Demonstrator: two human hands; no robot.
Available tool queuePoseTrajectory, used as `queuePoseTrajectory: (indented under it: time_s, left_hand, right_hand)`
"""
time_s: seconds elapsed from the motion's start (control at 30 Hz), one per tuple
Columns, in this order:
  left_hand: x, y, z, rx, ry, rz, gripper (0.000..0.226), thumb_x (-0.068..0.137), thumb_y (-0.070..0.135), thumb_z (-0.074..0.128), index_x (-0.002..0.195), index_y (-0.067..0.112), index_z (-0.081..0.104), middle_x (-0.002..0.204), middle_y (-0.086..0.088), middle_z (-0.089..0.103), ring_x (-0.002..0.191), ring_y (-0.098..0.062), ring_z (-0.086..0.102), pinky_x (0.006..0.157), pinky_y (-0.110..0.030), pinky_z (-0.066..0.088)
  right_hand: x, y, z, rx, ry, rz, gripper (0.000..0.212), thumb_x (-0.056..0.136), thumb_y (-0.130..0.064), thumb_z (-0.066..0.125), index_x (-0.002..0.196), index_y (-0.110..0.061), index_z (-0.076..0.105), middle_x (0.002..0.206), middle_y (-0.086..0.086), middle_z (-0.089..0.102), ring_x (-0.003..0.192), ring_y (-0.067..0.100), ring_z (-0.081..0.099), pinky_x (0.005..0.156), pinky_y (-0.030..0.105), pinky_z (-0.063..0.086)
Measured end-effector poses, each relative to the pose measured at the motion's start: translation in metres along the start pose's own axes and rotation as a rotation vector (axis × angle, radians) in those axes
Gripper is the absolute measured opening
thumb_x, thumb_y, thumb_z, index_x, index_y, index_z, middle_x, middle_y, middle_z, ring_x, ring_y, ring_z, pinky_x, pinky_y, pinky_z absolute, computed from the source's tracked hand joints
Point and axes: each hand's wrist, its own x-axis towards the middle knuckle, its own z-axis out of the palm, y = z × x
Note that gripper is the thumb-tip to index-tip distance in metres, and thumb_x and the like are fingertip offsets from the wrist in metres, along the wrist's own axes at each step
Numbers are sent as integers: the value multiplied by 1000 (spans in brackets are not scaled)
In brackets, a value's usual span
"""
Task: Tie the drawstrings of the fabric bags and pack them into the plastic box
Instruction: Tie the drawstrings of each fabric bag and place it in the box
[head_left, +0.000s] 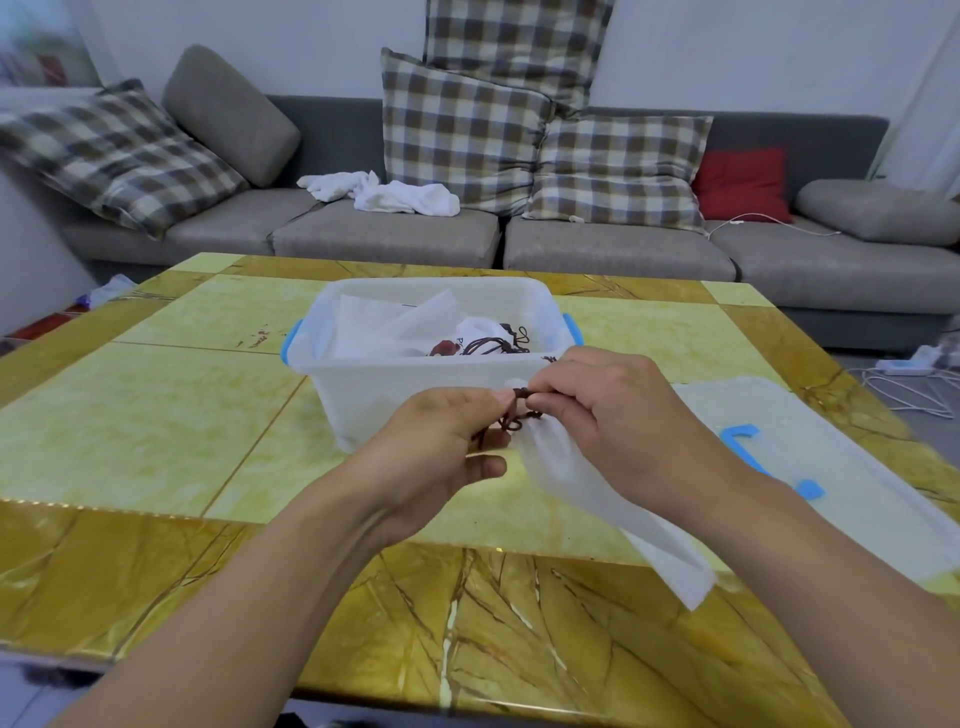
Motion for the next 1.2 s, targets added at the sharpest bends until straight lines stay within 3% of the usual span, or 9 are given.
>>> queuePoseTrajectory:
  time_s: [0.17,0.23,0.33,0.47,0.57,0.73,0.8,1.03,1.2]
  left_hand:
    - [0,1,7,-128,-58,-57,25,94,29,58,86,6,64,79,-2,56,64,-18,48,58,-30,47]
    - [1,-2,8,126,-54,48,37,81,39,76,87,4,65,76,-1,54,65,-15,51,63,-29,50]
    - [4,-8,7,424,12,261,33,89,27,74,88,-4,62,74,-2,60,66,-14,62,73,-35,58]
    - [5,-9,3,519,90,479,11,94,18,67,85,12,68,68,4,66,62,-19,68,68,-41,61]
    - [5,-7,1,536,164,584,13,95,10,65,85,16,73,61,6,65,54,-15,64,59,-30,59]
    - [5,-7,0,597,229,717,18,96,8,63,92,19,77,60,4,61,50,-14,61,54,-32,59]
    - [3,-6,1,551,272,716,20,95,7,64,88,21,77,64,-2,65,51,-17,63,53,-29,58]
    - [0,1,2,229,273,576,16,88,1,68,85,14,77,64,-8,71,54,-15,66,57,-24,58]
    - [-2,4,-4,208,233,523,15,86,-3,68,88,10,77,64,-9,71,54,-16,66,57,-24,59]
  right_hand:
    - [-3,1,2,121,0,52,20,91,-21,58,87,-12,75,74,-4,64,72,9,53,67,14,40]
    - [-5,0,4,161,-3,78,19,91,-19,57,88,-12,75,76,-3,66,74,10,55,67,15,41]
    - [-6,-1,1,219,-13,119,16,92,-16,59,86,-13,74,76,-3,67,75,11,58,65,15,39]
    - [-6,1,-6,356,-41,219,15,95,-11,64,84,-13,74,71,-9,66,66,3,55,63,12,39]
    - [-5,1,-7,442,-56,282,18,96,-11,63,82,-11,73,67,-4,63,62,2,49,62,14,38]
    - [-4,-3,-10,503,-43,352,20,97,-13,62,83,-12,75,73,8,67,63,10,48,61,25,39]
    - [-4,-3,-11,521,-25,364,18,97,-14,63,85,-13,77,80,12,71,67,20,53,64,30,42]
    - [-6,-1,-16,866,72,476,9,90,-6,69,91,-2,77,59,0,60,54,12,48,51,21,40]
    - [-7,2,-18,941,105,509,10,85,-2,72,93,-5,78,65,9,67,53,14,53,49,19,42]
